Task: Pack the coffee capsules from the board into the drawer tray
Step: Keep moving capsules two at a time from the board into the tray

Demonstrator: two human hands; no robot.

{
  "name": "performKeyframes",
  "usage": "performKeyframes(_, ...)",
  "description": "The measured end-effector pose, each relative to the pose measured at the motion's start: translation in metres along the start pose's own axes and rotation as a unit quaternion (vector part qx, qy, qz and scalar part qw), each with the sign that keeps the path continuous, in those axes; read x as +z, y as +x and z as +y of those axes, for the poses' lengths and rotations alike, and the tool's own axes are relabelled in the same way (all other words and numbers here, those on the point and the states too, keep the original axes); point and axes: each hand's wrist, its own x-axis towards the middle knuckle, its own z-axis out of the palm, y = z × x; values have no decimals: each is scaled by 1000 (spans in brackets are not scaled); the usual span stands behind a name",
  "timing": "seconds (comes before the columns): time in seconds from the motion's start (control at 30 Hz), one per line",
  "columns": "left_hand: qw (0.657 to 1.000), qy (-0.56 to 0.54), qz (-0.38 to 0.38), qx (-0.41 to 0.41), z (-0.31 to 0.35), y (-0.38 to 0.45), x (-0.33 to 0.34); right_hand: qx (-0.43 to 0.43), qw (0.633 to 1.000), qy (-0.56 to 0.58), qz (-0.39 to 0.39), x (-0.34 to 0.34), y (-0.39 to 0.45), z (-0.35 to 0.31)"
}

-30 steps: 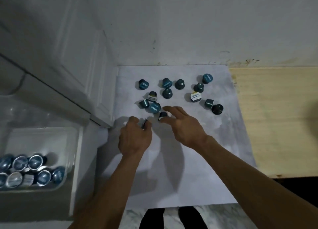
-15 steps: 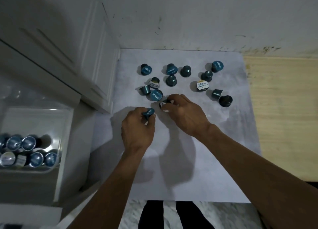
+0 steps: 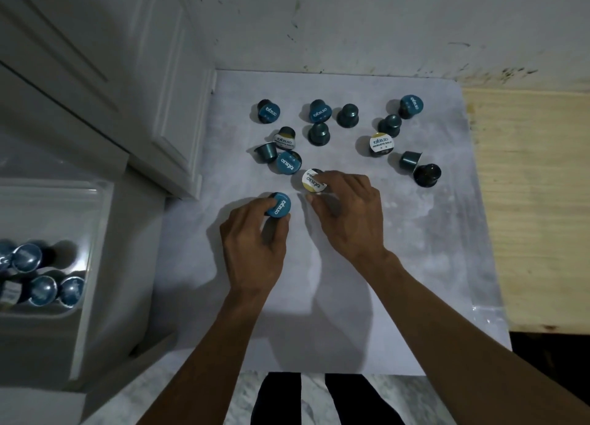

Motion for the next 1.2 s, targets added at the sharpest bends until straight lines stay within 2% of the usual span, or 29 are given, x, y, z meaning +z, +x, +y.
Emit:
performKeyframes(0.23, 999, -6, 16, 41, -8, 1, 3, 10, 997, 6, 76, 18, -4, -3)
performKeyframes(0.37, 999, -19, 21, 39, -7, 1, 3, 17, 993, 55, 99, 13, -10, -2)
performKeyframes(0.67, 997, -49, 63, 17, 33, -36, -36, 38, 990, 98, 89, -40, -69, -19)
performKeyframes(1.0, 994, -32, 94, 37, 99, -84, -167, -33, 984, 144, 98, -132, -110, -116)
performKeyframes(1.2, 991, 24, 117, 53, 78, -81, -271, -97, 974, 192, 65, -135, -106, -205)
